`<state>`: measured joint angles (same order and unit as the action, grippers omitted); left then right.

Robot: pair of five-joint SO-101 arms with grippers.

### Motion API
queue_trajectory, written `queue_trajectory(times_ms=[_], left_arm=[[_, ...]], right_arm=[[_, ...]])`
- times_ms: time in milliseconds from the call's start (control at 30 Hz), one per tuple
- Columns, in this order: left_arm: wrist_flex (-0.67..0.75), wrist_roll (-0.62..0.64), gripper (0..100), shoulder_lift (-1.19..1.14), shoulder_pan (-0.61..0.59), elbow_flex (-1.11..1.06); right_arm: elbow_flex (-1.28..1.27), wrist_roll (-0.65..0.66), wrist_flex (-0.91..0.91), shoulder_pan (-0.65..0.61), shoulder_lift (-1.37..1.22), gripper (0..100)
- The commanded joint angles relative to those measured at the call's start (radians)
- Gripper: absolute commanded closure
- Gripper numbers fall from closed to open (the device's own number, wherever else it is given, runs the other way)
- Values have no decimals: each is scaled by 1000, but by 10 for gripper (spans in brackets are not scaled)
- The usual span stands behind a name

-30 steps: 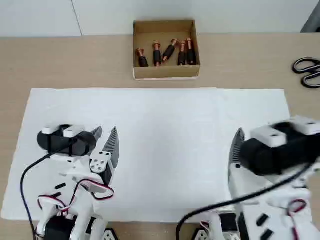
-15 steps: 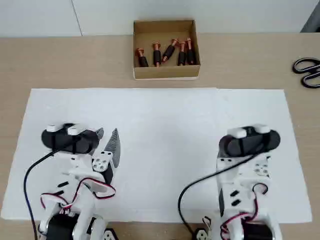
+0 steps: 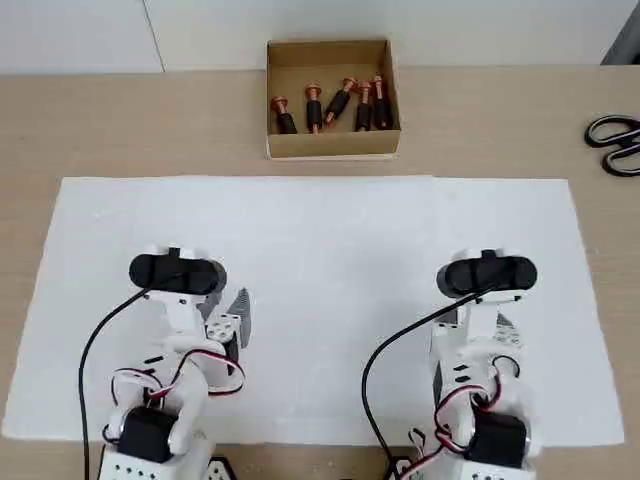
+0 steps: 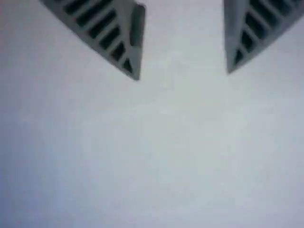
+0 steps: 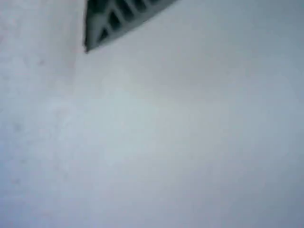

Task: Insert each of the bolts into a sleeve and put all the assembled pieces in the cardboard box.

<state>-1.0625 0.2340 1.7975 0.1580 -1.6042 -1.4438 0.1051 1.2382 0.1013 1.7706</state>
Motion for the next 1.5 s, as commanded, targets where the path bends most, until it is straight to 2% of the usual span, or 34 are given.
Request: queue_trajectory(times_ms=[0, 333, 500, 1467], left_arm=[[26, -11, 889, 8, 6, -28], [26, -6, 889, 8, 2, -28], [26, -6, 889, 8, 2, -28], [26, -6, 889, 8, 2, -28]], right_arm=[[-28, -12, -16, -15, 5, 828], [-94, -12, -24, -326, 5, 828], [-137, -9, -24, -420, 5, 827], [-152, -6, -30, -421, 44, 827]])
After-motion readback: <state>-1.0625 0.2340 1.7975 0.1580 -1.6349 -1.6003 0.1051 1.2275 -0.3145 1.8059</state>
